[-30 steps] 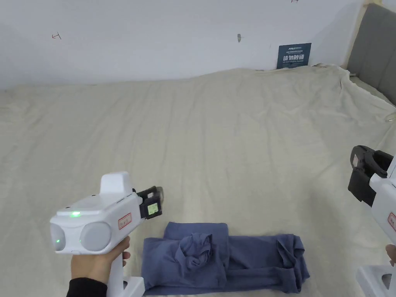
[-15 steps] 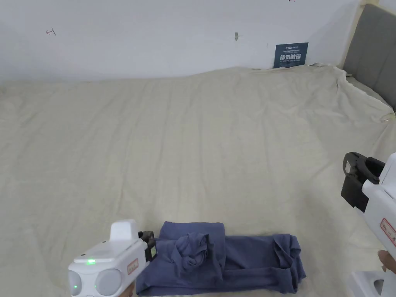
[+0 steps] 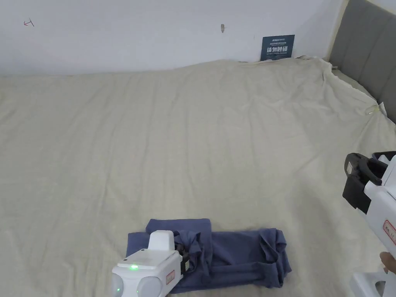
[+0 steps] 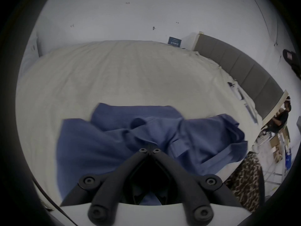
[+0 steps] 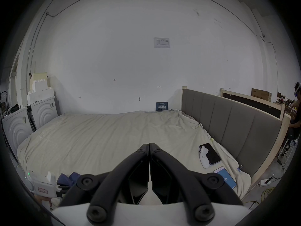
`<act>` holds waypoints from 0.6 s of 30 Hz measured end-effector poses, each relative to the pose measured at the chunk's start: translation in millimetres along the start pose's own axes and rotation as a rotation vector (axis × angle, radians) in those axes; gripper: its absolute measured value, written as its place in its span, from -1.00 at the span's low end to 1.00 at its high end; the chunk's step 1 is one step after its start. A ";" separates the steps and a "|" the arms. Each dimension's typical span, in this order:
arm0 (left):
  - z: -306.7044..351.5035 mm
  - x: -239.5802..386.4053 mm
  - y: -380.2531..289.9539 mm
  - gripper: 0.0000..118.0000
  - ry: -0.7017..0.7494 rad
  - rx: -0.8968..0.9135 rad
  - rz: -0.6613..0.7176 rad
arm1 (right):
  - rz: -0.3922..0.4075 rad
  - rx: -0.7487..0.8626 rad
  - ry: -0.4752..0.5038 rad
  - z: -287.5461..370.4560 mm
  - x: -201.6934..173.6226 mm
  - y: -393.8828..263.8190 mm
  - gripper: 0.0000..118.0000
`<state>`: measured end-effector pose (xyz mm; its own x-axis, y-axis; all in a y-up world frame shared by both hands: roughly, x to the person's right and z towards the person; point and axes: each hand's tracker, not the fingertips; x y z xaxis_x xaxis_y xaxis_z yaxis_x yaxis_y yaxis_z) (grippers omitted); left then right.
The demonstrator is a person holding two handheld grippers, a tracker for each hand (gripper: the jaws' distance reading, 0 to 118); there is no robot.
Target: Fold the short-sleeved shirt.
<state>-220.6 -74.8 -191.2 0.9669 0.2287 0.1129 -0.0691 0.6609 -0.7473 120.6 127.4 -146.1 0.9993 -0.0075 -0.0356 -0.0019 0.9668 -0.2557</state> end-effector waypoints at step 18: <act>22.6 25.6 20.3 -1.00 -0.189 0.027 -0.049 | -0.003 0.003 -0.030 5.9 6.8 2.3 -1.00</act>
<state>-202.8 -39.3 -188.8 0.9061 0.3247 0.2713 -0.0327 0.6931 -0.7201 127.6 131.0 -141.2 1.0000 -0.0024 -0.0062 0.0008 0.9675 -0.2529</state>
